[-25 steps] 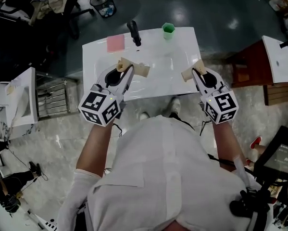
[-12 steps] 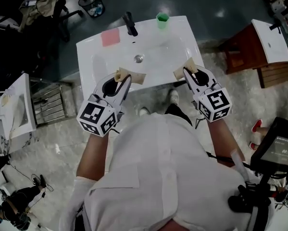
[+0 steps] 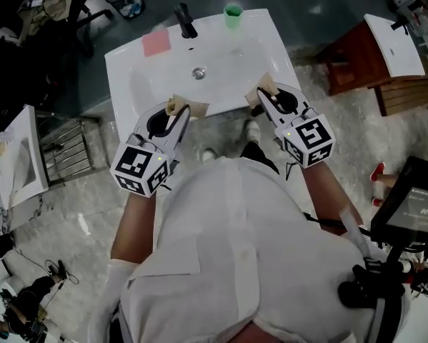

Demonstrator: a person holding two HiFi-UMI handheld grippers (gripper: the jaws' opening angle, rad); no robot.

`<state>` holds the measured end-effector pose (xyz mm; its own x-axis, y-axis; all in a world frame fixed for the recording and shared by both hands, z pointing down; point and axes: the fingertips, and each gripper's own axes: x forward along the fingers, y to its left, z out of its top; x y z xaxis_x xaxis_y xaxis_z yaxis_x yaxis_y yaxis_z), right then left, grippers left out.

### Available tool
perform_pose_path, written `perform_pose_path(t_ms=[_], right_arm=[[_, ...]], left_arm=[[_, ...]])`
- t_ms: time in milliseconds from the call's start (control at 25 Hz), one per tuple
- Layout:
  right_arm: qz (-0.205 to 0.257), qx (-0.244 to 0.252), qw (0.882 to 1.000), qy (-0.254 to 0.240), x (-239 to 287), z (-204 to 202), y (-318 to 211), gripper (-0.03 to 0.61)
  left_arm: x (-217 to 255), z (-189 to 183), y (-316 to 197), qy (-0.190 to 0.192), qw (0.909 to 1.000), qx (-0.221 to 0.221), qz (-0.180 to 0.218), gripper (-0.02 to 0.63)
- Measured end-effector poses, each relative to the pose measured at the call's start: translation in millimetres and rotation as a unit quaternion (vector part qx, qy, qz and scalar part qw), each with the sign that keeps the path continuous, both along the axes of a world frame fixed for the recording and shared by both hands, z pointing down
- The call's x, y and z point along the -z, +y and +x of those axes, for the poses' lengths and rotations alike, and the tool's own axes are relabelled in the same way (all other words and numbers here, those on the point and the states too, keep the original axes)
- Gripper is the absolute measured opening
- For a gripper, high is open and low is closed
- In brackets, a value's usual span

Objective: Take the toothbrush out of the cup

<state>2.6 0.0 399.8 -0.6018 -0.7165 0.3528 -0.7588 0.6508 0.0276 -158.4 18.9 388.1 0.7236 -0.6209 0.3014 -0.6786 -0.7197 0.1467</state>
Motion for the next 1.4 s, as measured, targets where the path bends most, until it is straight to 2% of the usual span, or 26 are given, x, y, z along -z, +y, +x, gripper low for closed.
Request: perform_pose_path(t_ms=[520,1400], right_arm=[[0.003,0.016,1.000,0.004,3.0,-22.6,15.4,0.051],[0.003,0.004,1.000,0.006,-5.0,-4.5,13.9,0.051]], left_arm=[[-2.8,-14.7,19.0,0.002,1.0000,0.005,-0.005,0.080],[-10.8,-4.1,16.4,0.010,0.9999,0.009,-0.008,0.080]])
